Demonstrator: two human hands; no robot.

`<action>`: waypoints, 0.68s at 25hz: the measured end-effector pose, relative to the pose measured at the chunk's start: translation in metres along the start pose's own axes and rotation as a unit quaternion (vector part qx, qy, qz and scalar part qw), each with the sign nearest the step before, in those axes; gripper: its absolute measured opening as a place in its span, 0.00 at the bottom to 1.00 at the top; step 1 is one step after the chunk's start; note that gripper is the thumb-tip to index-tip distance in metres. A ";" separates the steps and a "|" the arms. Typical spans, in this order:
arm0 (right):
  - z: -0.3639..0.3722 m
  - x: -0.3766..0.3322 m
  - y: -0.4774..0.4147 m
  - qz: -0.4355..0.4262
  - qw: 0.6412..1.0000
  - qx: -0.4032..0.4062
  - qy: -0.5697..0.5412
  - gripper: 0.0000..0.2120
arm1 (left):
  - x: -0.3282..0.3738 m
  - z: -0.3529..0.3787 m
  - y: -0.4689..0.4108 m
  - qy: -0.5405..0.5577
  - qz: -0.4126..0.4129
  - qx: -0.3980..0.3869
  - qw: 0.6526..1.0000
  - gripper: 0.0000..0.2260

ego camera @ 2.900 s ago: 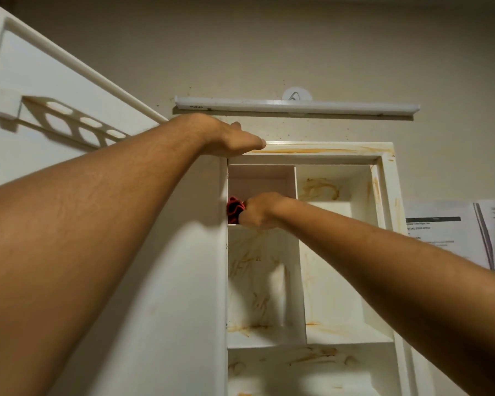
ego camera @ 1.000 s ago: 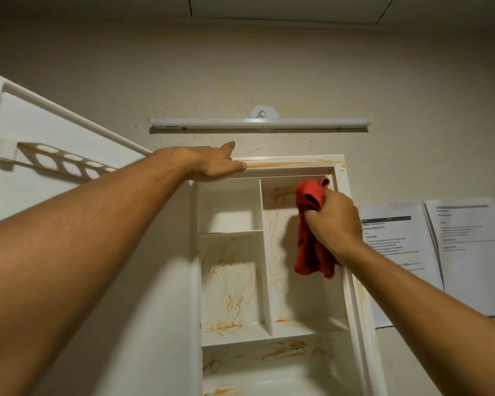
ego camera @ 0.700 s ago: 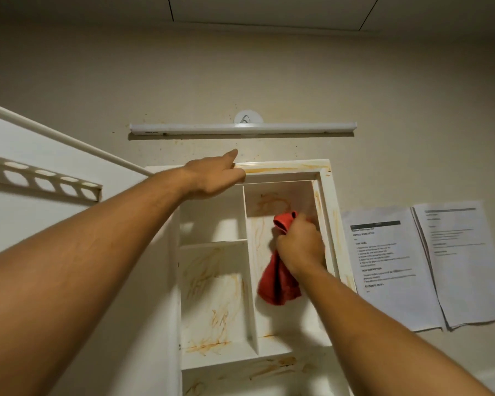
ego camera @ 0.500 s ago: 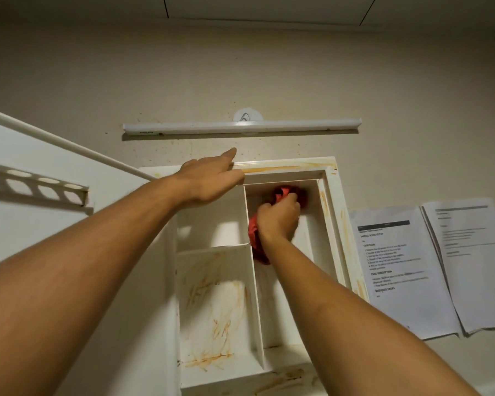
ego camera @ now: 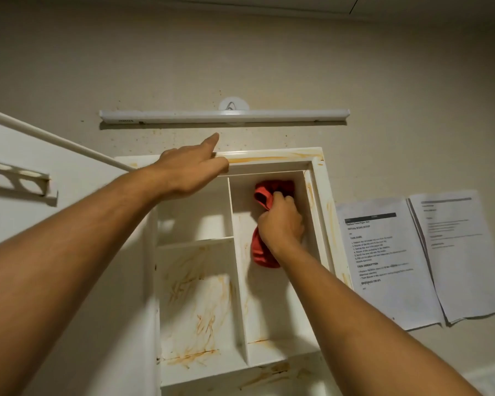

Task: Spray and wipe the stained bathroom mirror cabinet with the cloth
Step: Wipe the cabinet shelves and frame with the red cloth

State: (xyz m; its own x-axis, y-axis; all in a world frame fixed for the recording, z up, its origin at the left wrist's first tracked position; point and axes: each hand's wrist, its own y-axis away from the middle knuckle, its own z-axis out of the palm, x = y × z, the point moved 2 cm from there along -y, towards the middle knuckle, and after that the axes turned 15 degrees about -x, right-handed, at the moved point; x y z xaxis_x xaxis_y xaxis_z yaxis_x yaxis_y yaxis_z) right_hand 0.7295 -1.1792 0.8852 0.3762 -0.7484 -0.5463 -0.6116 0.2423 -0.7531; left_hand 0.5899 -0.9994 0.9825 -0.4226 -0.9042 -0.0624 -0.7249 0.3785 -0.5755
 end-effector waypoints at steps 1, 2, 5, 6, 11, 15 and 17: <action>0.005 -0.006 0.000 -0.039 0.999 -0.013 0.017 0.17 | -0.001 0.000 -0.001 -0.005 0.001 -0.001 1.000 0.41; 0.009 -0.012 0.003 -0.110 0.992 -0.036 0.058 0.18 | -0.004 0.000 -0.002 -0.009 0.003 -0.002 1.000 0.41; 0.022 -0.006 0.022 -0.250 0.956 -0.088 0.130 0.30 | -0.009 0.003 -0.007 -0.050 0.017 0.013 0.999 0.41; 0.023 0.006 0.033 -0.263 0.951 -0.112 0.115 0.31 | -0.009 0.004 -0.009 -0.074 0.021 0.019 0.997 0.41; 0.023 0.058 0.084 -0.345 0.907 -0.148 0.192 0.26 | -0.017 0.020 -0.003 -0.245 0.030 -0.025 0.969 0.60; -0.011 -0.008 -0.004 -0.231 0.958 -0.041 0.166 0.22 | -0.024 0.043 -0.006 -0.320 0.022 -0.001 0.947 0.69; 0.003 -0.008 0.003 -0.225 0.963 -0.056 0.137 0.25 | -0.025 0.046 -0.009 -0.328 0.025 0.028 0.944 0.71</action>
State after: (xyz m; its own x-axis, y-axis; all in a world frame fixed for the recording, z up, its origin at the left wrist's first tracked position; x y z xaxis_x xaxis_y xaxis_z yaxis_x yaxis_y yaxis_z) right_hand 0.7271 -1.1705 0.8866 0.4330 -0.9003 -0.0448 -0.5066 -0.2019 -0.8382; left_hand 0.6314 -0.9894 0.9516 -0.0144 -0.8209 -0.5709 -0.6759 0.4288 -0.5994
